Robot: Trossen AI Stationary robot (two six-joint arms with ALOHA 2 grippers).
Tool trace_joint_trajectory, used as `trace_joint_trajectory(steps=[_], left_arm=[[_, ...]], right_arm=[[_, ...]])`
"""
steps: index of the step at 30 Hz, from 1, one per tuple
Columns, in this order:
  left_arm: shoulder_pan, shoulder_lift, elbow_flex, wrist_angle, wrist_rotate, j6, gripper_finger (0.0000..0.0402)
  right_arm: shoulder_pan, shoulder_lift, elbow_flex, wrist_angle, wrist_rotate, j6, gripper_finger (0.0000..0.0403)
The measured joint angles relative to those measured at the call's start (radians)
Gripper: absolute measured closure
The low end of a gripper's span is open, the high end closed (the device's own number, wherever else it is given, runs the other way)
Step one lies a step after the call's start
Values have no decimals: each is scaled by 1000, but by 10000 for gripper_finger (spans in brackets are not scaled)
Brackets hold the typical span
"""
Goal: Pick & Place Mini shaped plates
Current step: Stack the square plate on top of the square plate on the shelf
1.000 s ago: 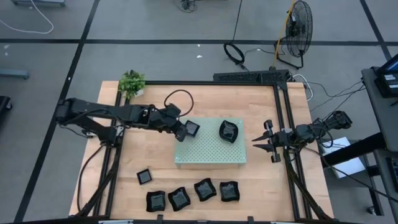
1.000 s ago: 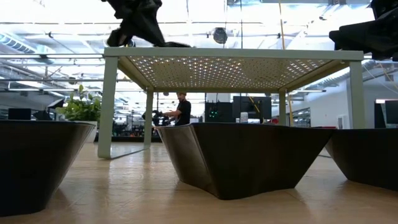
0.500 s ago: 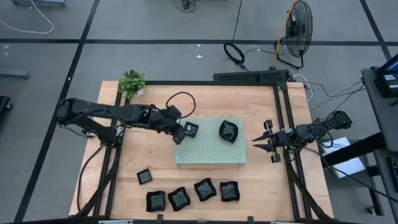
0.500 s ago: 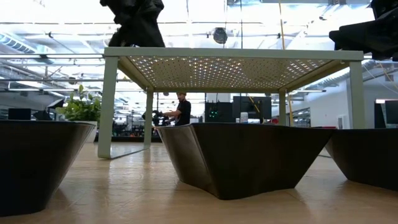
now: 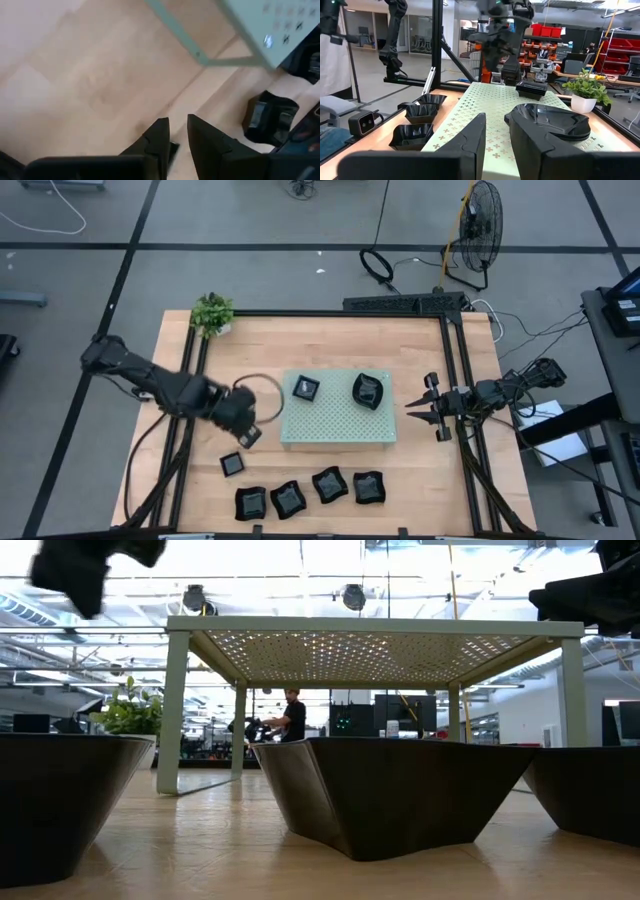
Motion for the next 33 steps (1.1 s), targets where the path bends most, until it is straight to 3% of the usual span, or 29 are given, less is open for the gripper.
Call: trace_joint_trajectory(steps=[5,11,17,21,24,33], left_arm=[[-143,1,-94,22,-19,-438,330],[-263,1,-261,40,131,-822,290],[-335,1,-412,209,208,-1022,223],[-378,1,-461,355,150,-1121,200],[-408,1,-482,407,99,-1170,199],[-425,48,-488,408,131,-1187,235]], right_arm=[[0,0,0,0,0,0,328],[0,0,0,0,0,0,328],[0,0,0,0,0,0,328],[0,0,0,0,0,0,328],[0,0,0,0,0,0,328],[0,0,0,0,0,0,328]])
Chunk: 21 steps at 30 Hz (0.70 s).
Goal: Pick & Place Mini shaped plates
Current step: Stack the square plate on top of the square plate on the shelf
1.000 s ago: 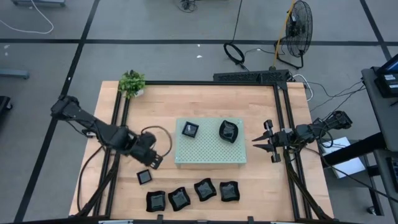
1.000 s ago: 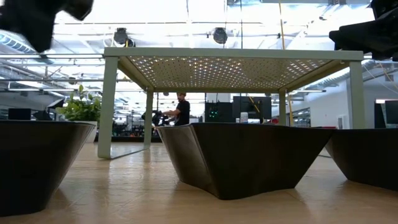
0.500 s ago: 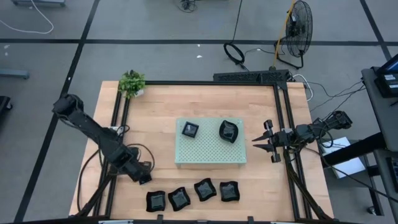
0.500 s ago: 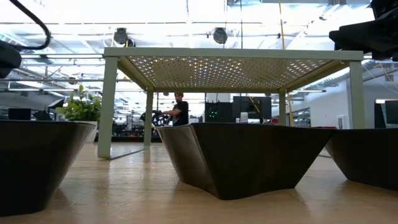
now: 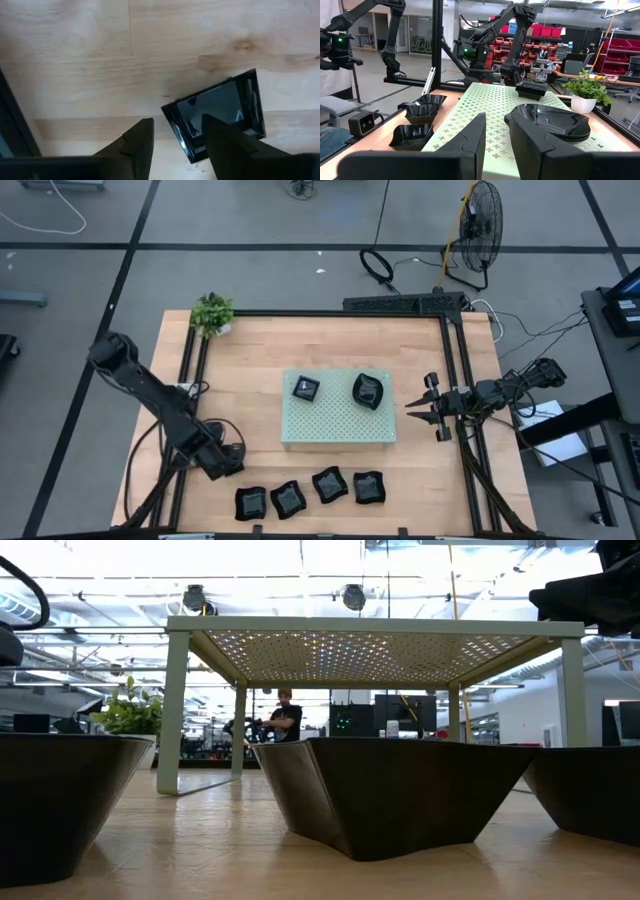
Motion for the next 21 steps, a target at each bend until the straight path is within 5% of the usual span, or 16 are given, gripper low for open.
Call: trace_joint_trajectory(steps=[21], left_arm=[[0,62,0,15,-12,31,344]], right_arm=[[0,0,0,0,0,0,328]])
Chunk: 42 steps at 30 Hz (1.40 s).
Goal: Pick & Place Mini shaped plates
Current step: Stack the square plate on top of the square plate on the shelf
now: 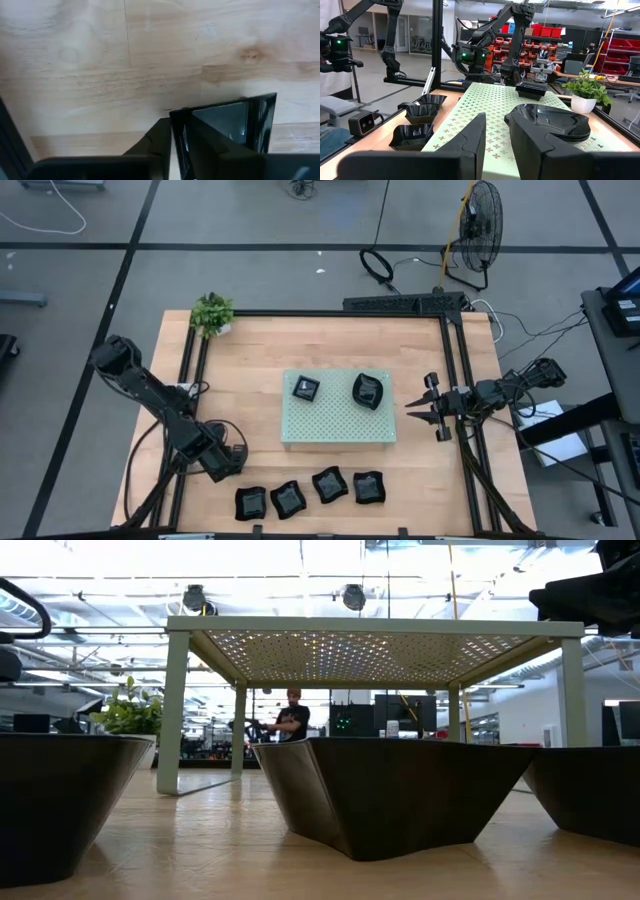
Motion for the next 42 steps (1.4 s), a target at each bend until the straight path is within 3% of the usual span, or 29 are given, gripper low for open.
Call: trace_joint_trajectory(steps=[6,17,23,27,29,31,34,42], left_arm=[[3,-17,1,-3,-44,37,394],[54,-196,83,-140,-233,199,394],[94,-299,185,-218,-456,363,395],[165,-354,248,-177,-624,548,397],[223,-377,270,-123,-661,663,398],[296,-390,289,-71,-655,793,394],[420,-393,313,13,-568,992,395],[786,-330,374,120,-176,1326,397]], right_arm=[[0,0,0,0,0,0,328],[0,0,0,0,0,0,328],[0,0,0,0,0,0,328],[0,0,0,0,0,0,328],[0,0,0,0,0,0,328],[0,0,0,0,0,0,328],[0,0,0,0,0,0,328],[0,0,0,0,0,0,328]])
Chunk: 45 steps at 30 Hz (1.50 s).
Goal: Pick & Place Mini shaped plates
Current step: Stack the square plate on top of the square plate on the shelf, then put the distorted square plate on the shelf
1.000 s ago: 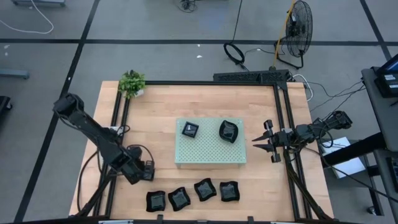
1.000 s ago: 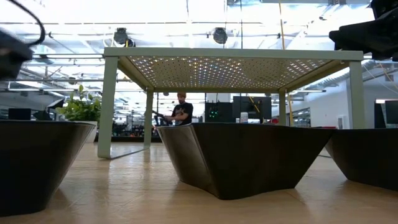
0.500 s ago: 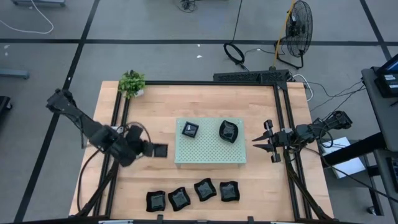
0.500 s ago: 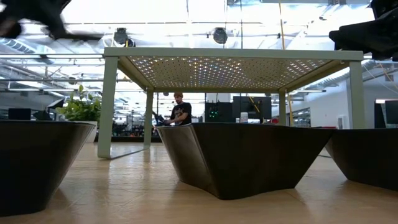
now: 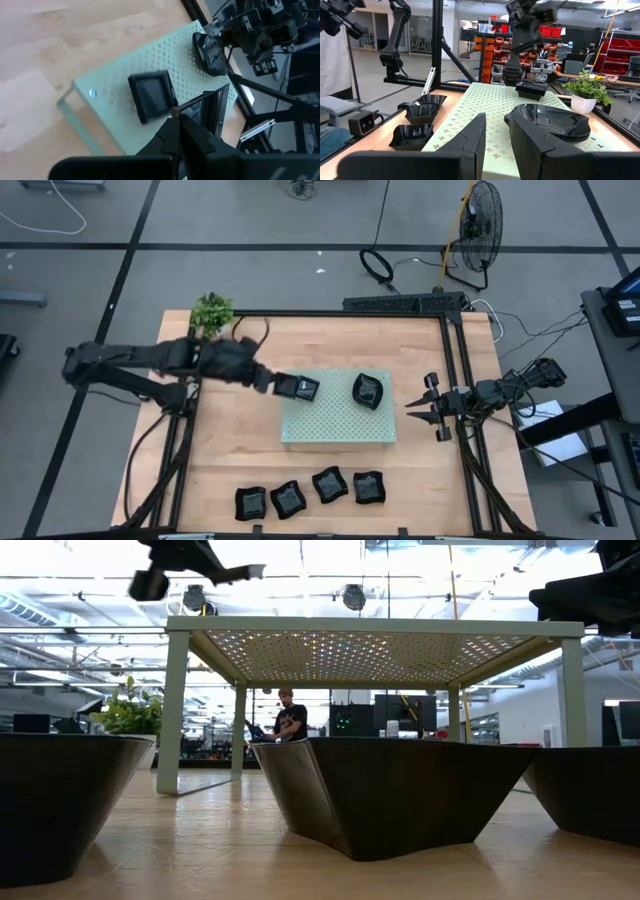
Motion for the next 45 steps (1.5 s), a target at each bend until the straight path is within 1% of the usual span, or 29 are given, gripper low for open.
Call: trace_joint_trajectory(steps=[4,8,14,20,22,30,36,40,42,45], left_arm=[[117,70,45,1,134,106,396],[171,157,82,2,213,186,397],[200,258,92,47,266,233,389],[205,304,92,46,271,261,397],[205,305,92,47,270,262,395],[205,305,92,48,270,294,357],[205,296,92,44,279,351,350],[204,215,92,32,323,376,350],[177,161,92,11,290,375,350],[90,75,92,5,217,388,350]], right_arm=[[0,0,0,0,0,0,328],[0,0,0,0,0,0,328],[0,0,0,0,0,0,328],[0,0,0,0,0,0,328],[0,0,0,0,0,0,328],[0,0,0,0,0,0,328],[0,0,0,0,0,0,328],[0,0,0,0,0,0,328],[0,0,0,0,0,0,328],[0,0,0,0,0,0,328]])
